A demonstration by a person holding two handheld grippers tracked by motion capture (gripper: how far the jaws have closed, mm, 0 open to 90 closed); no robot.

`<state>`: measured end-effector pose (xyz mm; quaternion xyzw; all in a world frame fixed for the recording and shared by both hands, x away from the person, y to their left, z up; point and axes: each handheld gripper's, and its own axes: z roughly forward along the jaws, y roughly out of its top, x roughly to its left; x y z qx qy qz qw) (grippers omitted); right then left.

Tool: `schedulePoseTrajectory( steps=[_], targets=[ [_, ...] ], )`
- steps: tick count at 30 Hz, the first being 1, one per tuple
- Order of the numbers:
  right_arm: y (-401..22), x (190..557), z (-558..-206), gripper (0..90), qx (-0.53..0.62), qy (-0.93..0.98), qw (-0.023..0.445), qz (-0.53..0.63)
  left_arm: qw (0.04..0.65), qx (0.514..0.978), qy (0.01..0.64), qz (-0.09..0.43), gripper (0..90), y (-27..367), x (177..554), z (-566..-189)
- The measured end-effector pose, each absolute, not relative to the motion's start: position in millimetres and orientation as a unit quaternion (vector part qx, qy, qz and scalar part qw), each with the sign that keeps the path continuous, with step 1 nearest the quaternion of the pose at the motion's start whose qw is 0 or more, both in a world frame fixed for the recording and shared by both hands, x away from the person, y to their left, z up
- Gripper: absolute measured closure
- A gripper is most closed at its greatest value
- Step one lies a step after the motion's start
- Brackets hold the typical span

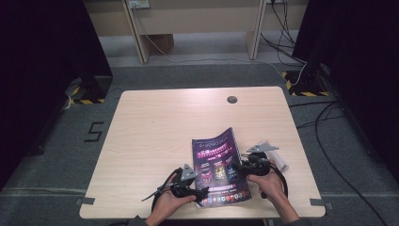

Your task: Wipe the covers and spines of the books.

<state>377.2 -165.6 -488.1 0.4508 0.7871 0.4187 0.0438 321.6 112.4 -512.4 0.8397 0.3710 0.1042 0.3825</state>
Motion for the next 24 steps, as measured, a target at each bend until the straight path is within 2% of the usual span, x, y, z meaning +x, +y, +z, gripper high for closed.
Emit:
schedulePoseTrajectory(
  steps=[3,10,15,24],
  targets=[
    [-163.6,379.2,-483.1,74.0,0.438,0.794,0.050,0.418,0.386,0.839,0.369,0.103,26.3,114.9,318.8,-509.3],
    [-158.0,382.8,-477.1,75.2,0.424,0.805,0.062,0.410,0.394,0.837,0.366,0.104,24.8,133.6,307.9,-498.6],
    [-151.9,392.5,-469.9,77.5,0.415,0.818,0.070,0.392,0.379,0.840,0.370,0.116,24.2,157.2,286.3,-500.0],
    [-135.2,404.9,-453.4,79.9,0.388,0.844,0.086,0.360,0.373,0.841,0.374,0.119,23.9,165.3,278.4,-501.2]
  ],
)
